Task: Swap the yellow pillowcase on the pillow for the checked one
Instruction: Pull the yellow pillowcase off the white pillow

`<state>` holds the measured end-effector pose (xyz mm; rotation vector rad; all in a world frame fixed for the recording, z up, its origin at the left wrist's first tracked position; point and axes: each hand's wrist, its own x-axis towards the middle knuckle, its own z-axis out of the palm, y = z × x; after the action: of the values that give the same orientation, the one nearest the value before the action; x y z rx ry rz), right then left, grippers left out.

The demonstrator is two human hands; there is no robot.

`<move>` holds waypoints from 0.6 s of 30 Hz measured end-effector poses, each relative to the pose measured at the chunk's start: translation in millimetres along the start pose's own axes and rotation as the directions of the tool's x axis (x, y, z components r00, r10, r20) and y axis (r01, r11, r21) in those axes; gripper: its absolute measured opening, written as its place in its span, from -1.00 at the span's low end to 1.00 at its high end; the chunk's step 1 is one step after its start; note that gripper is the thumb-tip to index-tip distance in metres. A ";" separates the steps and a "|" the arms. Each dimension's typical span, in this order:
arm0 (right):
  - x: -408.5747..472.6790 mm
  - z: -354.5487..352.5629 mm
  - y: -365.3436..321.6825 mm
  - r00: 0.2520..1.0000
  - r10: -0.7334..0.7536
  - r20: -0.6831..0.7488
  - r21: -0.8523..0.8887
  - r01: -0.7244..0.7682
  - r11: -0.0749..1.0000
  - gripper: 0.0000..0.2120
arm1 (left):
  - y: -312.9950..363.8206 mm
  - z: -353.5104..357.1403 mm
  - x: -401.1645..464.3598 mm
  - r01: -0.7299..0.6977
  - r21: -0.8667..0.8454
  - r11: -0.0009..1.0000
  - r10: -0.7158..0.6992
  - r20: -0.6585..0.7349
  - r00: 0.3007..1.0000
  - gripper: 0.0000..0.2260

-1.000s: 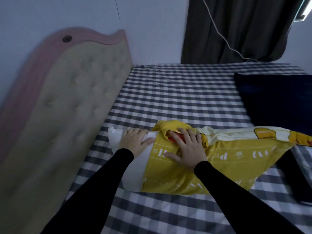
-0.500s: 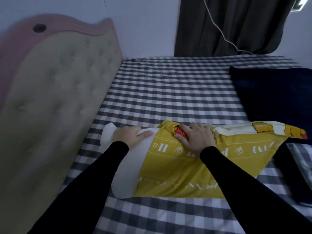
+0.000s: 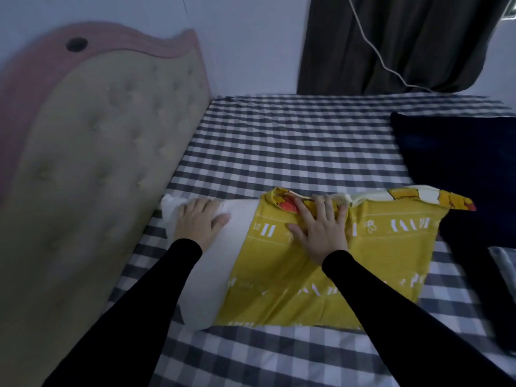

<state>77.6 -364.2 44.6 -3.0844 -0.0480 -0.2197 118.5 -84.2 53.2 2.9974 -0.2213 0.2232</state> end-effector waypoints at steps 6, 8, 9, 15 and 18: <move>-13.1 73.7 -22.4 0.900 -0.126 0.417 0.104 0.091 0.990 -0.36 | -22.4 77.8 -12.4 0.116 -0.076 0.990 -0.054 0.559 0.827 -0.41; -19.8 97.5 -23.3 0.839 -0.123 0.530 0.109 0.076 0.991 -0.31 | -29.1 103.2 -33.5 0.116 -0.043 0.992 -0.058 0.671 0.740 -0.45; -23.0 104.4 -26.1 0.839 -0.099 0.536 0.077 0.068 0.995 -0.24 | -33.6 112.7 -44.0 0.151 -0.048 0.987 -0.079 0.677 0.732 -0.41; -44.8 138.8 -66.8 0.920 -0.166 0.355 0.103 0.138 0.985 0.04 | -55.3 133.2 -67.7 0.328 -0.287 0.900 -0.120 0.560 0.820 -0.13; -49.4 153.5 -91.8 0.947 -0.184 0.262 0.148 0.149 0.978 -0.01 | -63.5 144.6 -74.7 0.469 -0.340 0.815 -0.310 0.428 0.849 -0.32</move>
<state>47.2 -266.0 -109.9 -2.9597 -0.3214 0.2008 75.0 -31.7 -107.6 2.5258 0.2953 -0.3716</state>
